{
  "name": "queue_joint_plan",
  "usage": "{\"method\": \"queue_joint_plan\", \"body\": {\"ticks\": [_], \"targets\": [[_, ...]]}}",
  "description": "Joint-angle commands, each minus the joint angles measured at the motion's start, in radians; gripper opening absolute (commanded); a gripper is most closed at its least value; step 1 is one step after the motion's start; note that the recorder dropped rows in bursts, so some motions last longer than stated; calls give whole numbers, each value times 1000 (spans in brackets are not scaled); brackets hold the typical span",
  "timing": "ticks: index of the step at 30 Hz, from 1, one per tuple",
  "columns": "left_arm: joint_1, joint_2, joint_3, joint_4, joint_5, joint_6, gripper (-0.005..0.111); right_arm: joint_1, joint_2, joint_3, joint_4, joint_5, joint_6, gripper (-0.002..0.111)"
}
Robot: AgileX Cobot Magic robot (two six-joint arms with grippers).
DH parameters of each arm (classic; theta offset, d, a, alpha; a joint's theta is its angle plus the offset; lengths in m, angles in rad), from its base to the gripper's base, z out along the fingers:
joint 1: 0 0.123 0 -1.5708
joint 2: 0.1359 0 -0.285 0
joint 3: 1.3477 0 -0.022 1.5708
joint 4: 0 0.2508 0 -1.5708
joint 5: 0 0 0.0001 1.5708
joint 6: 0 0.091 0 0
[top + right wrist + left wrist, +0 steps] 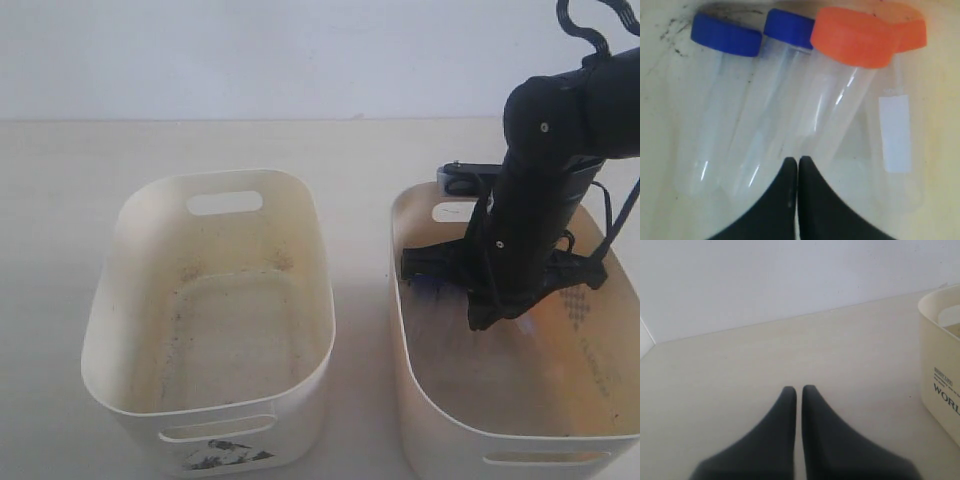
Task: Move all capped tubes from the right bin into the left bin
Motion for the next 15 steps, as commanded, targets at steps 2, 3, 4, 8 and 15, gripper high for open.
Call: {"method": "queue_joint_plan", "body": {"ticks": [2, 3, 4, 8, 15], "targets": [[-1, 0, -4, -4, -9, -13, 4, -9, -3, 1, -39, 26, -12, 30], [-1, 0, -4, -4, -9, -13, 4, -9, -3, 1, -39, 29, -12, 52], [-1, 0, -4, -4, -9, -13, 4, -9, -3, 1, -39, 37, -12, 68], [-1, 0, -4, -4, -9, -13, 4, -9, -3, 1, -39, 40, -10, 64], [-1, 0, -4, -4, -9, -13, 4, -9, -3, 1, -41, -12, 18, 45]]}}
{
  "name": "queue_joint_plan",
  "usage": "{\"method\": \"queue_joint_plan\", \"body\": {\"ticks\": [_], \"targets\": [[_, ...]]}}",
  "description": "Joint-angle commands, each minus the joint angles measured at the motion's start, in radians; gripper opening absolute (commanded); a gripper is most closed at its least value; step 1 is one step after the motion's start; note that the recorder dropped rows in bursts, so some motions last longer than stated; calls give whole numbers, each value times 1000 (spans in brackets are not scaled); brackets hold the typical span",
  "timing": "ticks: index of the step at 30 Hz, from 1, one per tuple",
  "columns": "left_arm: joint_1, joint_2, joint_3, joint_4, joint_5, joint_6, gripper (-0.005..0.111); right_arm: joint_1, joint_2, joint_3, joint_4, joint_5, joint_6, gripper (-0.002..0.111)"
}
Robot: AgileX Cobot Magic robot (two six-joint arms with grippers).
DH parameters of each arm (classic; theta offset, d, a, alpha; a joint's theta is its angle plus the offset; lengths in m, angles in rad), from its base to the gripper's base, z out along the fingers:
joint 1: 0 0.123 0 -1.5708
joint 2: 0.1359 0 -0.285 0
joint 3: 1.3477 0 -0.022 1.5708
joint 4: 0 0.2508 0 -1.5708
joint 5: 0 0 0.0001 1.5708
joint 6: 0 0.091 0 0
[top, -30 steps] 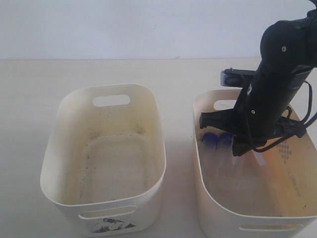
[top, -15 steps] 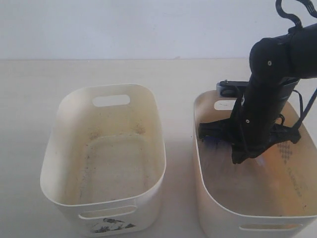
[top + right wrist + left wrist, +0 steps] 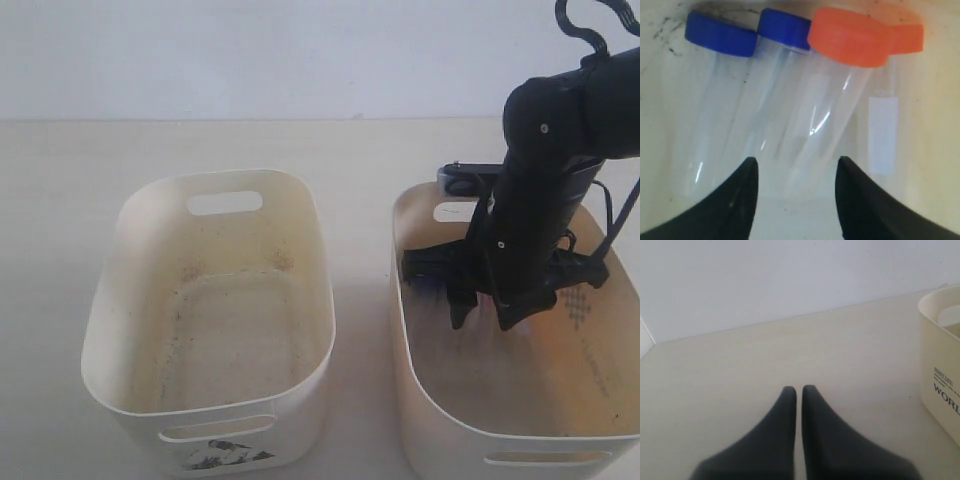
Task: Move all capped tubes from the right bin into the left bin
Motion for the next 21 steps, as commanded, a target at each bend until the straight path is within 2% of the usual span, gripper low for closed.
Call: {"method": "queue_joint_plan", "body": {"ticks": [1, 16, 18, 21], "targets": [[-1, 0, -4, -4, -9, -13, 4, -9, -3, 1, -27, -21, 27, 45], [-1, 0, -4, -4, -9, -13, 4, -9, 107, 1, -43, -24, 77, 43], [-1, 0, -4, -4, -9, -13, 4, -9, 109, 1, -43, -17, 77, 34], [-1, 0, -4, -4, -9, -13, 4, -9, 110, 1, -43, 4, 79, 10]]}}
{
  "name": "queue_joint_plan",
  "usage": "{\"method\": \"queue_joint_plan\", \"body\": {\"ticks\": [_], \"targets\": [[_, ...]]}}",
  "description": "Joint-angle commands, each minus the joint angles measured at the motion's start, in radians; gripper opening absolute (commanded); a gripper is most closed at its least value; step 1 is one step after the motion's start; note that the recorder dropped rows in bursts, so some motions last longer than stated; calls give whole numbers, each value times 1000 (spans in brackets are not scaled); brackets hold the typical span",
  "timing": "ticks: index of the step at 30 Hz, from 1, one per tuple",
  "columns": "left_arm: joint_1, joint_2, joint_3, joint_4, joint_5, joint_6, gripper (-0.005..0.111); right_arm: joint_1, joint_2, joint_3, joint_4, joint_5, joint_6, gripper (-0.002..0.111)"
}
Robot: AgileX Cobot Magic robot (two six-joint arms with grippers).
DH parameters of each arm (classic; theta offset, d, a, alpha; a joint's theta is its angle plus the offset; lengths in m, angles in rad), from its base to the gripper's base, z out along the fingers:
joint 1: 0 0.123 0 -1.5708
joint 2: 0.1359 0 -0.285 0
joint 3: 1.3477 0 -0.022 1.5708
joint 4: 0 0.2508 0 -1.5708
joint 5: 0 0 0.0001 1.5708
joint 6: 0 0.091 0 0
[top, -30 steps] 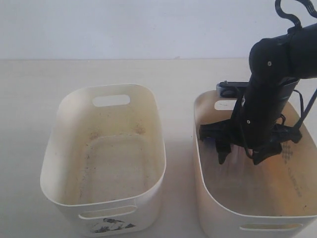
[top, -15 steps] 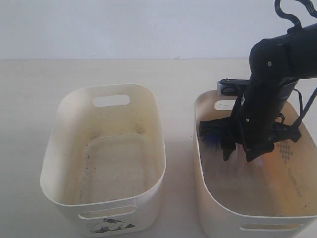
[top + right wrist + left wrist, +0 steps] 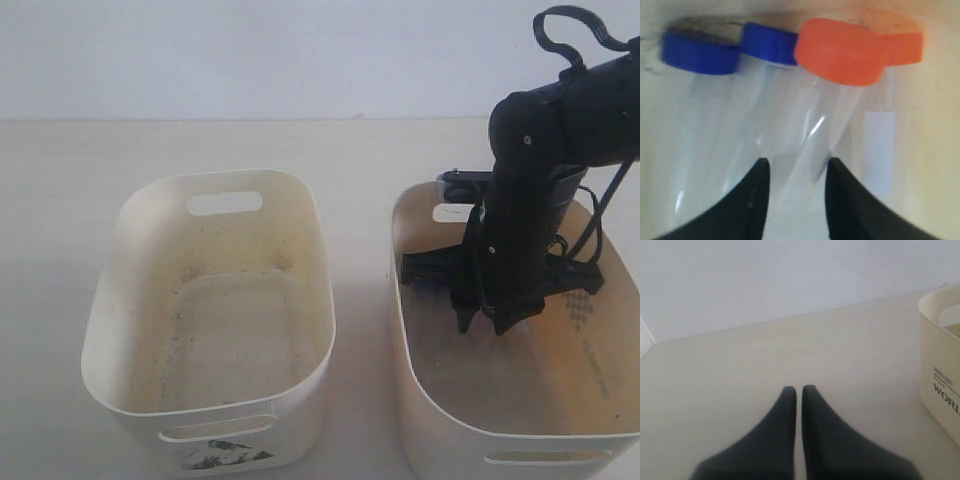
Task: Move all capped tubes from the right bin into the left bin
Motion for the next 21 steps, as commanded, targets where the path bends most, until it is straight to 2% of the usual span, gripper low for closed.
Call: {"method": "queue_joint_plan", "body": {"ticks": [1, 12, 21], "targets": [[-1, 0, -4, -4, -9, -13, 4, -9, 42, 13, -12, 17, 2, 0], [-1, 0, -4, -4, -9, -13, 4, -9, 30, 13, -16, 80, -26, 1], [-1, 0, -4, -4, -9, -13, 4, -9, -155, 13, -14, 194, -65, 1]]}}
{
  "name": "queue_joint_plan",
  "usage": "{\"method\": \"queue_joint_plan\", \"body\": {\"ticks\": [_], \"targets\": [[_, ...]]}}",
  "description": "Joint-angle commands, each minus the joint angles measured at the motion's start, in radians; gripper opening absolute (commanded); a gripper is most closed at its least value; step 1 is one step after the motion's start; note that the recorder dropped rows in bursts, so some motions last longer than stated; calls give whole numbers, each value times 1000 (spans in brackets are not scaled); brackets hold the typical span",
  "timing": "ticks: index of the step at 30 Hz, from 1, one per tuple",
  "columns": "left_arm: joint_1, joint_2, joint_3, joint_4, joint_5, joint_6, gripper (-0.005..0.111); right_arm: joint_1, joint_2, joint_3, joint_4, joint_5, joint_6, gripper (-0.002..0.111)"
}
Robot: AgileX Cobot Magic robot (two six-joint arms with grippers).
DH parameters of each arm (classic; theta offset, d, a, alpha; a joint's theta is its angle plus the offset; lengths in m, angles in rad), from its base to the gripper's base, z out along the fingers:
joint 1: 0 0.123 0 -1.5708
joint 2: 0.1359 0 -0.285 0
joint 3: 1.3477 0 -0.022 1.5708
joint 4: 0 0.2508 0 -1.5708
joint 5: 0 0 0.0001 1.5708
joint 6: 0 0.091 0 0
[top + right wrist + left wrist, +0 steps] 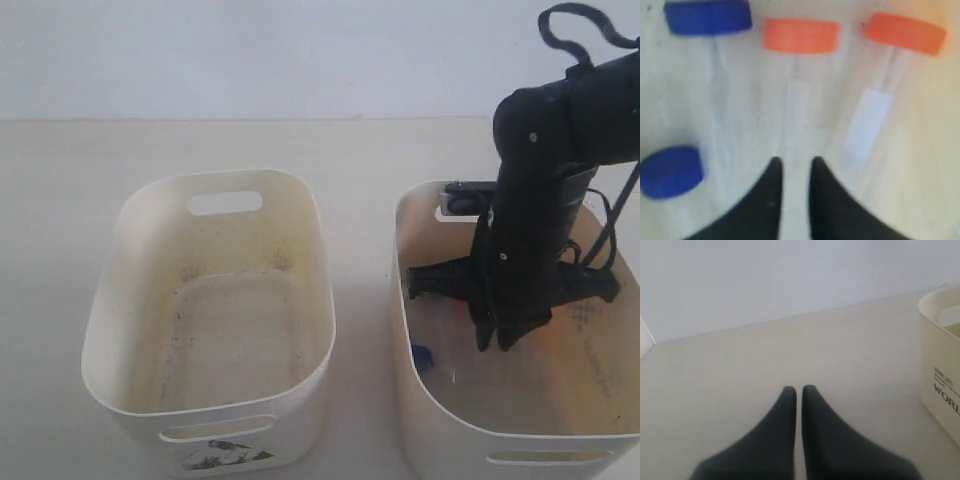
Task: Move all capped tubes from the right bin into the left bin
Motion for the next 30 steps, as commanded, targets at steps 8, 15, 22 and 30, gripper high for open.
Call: {"method": "queue_joint_plan", "body": {"ticks": [8, 15, 22, 30], "targets": [[-1, 0, -4, -4, -9, -13, 4, -10, -275, 4, -26, 100, -27, 1], [-1, 0, -4, -4, -9, -13, 4, -10, -218, 4, -24, 60, -57, 1], [-1, 0, -4, -4, -9, -13, 4, -10, -141, 4, -7, 25, -84, 1], [-1, 0, -4, -4, -9, -13, 4, -8, -157, -12, 53, 38, -99, 1]]}}
